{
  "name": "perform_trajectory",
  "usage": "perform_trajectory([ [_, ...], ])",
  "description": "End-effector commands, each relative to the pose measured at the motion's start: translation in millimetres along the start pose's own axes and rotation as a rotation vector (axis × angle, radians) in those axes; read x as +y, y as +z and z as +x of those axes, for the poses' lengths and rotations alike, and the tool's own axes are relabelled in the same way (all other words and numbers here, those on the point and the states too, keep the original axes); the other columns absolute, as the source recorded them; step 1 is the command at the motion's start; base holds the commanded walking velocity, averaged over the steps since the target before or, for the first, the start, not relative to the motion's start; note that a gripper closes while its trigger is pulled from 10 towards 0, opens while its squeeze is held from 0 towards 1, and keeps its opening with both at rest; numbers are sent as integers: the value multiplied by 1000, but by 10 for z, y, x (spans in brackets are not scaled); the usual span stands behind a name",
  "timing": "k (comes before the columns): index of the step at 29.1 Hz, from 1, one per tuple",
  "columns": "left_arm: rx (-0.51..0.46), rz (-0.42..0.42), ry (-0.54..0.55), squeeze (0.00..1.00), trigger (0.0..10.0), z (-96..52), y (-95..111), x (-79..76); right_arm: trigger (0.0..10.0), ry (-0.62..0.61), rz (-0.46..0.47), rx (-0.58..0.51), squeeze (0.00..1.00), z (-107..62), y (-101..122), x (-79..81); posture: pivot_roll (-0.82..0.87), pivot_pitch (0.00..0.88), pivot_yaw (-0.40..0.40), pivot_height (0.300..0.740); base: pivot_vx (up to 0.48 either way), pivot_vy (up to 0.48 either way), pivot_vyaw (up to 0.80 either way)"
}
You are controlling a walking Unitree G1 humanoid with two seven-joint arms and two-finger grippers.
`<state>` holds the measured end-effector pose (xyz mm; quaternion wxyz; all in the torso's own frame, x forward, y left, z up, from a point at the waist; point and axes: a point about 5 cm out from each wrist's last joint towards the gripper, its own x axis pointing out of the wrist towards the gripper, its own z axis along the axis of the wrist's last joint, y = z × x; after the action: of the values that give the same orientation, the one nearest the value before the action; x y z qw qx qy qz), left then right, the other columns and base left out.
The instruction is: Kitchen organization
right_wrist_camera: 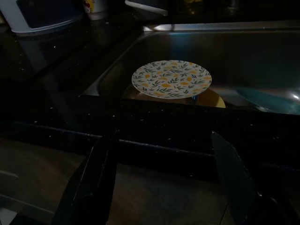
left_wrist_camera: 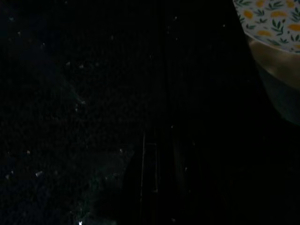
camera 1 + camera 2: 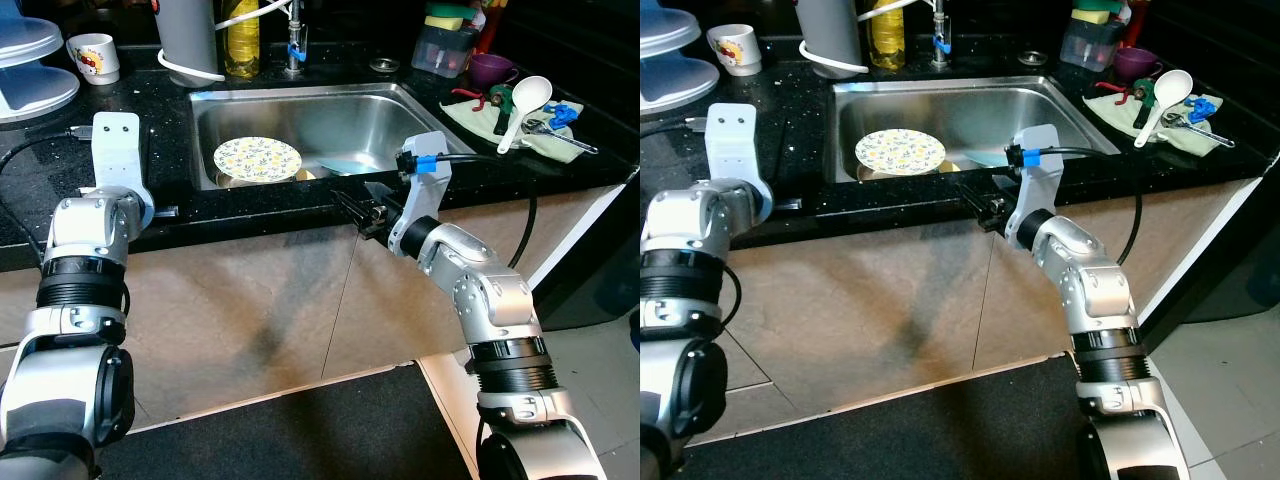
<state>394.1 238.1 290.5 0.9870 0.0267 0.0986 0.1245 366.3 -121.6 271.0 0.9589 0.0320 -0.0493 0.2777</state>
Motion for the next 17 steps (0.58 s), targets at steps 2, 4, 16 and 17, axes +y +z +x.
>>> perform_trajectory([
  [2,-74,41,-15,0,0,-1,36,15,10000,0,19,-3,0,-8,17,-11,-59,185,-53,740,0,0,0],
  [4,-196,78,-168,0,0,-92,220,-165,10000,-13,56,-41,0,-8,77,-36,-59,187,-55,740,0,0,0],
  [16,-329,-27,-854,0,0,-591,411,-805,10000,48,282,-183,0,39,352,60,-60,192,-51,740,0,0,0],
  [17,-328,-63,-886,0,0,-617,420,-801,10000,70,351,-204,1000,52,384,110,-62,197,-50,740,0,0,0],
])
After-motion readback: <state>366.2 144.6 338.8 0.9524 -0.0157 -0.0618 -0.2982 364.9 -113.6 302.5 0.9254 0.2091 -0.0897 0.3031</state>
